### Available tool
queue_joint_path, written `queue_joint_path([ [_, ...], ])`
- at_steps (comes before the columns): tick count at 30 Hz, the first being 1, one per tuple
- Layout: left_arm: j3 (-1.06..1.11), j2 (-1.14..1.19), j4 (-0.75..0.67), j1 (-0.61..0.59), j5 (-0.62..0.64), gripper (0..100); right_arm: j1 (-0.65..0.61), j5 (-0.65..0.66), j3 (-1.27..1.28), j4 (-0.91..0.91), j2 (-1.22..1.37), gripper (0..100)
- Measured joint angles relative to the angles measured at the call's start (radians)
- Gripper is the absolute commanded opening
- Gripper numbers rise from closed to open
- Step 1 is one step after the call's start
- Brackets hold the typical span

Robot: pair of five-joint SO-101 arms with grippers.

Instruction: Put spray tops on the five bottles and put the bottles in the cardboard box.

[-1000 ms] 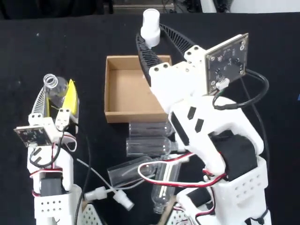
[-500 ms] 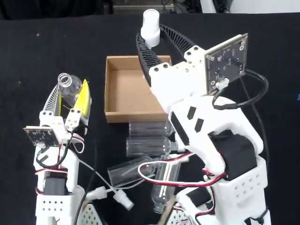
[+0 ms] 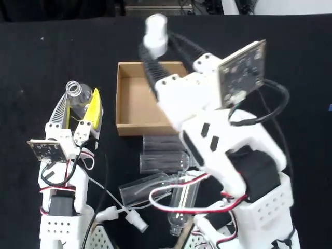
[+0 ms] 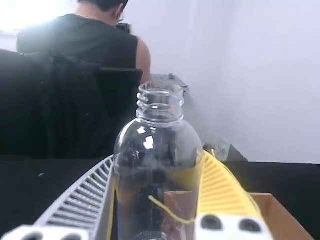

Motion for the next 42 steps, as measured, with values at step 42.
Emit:
queue_joint_path([
  [42, 0.0, 0.0, -0.114, 0.0, 0.0, 3, -0.035, -0.098, 0.138, -0.25, -0.132, 1.5],
])
